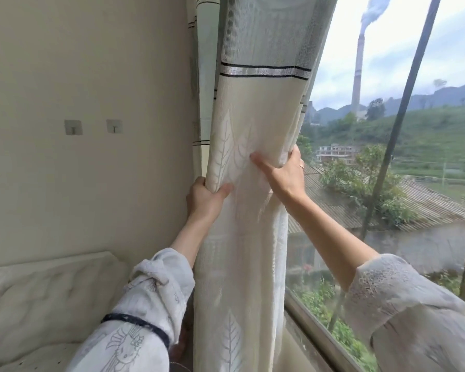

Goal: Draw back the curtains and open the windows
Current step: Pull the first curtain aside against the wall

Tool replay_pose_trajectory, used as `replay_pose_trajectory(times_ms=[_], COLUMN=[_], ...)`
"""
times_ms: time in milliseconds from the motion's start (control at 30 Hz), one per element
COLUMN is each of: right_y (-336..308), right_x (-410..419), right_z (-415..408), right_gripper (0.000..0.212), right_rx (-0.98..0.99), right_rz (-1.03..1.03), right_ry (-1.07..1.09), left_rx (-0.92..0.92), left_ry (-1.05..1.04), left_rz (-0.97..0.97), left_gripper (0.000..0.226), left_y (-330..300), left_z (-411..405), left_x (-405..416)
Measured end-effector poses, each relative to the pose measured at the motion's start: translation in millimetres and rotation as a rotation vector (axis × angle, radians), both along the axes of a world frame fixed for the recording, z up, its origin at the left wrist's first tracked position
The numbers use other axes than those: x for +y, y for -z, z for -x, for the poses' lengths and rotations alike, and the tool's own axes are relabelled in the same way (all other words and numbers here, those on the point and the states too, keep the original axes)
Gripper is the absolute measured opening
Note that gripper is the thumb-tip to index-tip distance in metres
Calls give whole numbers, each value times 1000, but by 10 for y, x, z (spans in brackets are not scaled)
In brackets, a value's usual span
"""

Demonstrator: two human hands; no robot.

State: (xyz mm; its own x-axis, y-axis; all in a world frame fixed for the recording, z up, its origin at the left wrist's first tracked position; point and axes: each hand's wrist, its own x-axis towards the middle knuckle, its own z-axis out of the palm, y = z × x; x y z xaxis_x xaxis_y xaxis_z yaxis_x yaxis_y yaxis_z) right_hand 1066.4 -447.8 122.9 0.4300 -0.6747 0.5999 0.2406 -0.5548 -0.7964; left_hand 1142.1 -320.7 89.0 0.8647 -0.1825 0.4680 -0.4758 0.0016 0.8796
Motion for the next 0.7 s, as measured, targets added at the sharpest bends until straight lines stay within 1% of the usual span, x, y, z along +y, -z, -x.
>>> replay_pose_trajectory(times_ms=[133,267,400,567,700], right_y=[-34,-79,-141,-174,-151], right_x=[-130,-326,-546,-821,-988], right_z=[-483,-1056,-1629,-2228,-2646], right_gripper=[86,89,93,91,95], right_rx=[-52,-78,-53,-23,22], right_rz=[15,31,34,67,138], right_ry=[-5,-11,-6,-14,-9], left_rx=[3,-18,-17,8,34], left_ry=[3,-22,-28,-23,-32], left_rz=[14,22,34,33,43], left_gripper=[34,28,26,28,29], left_y=[30,-16,-65,-82,-53], left_z=[-470,-988,-1535,-2171,-2643], left_x=[-129,-303,-523,-793,-963])
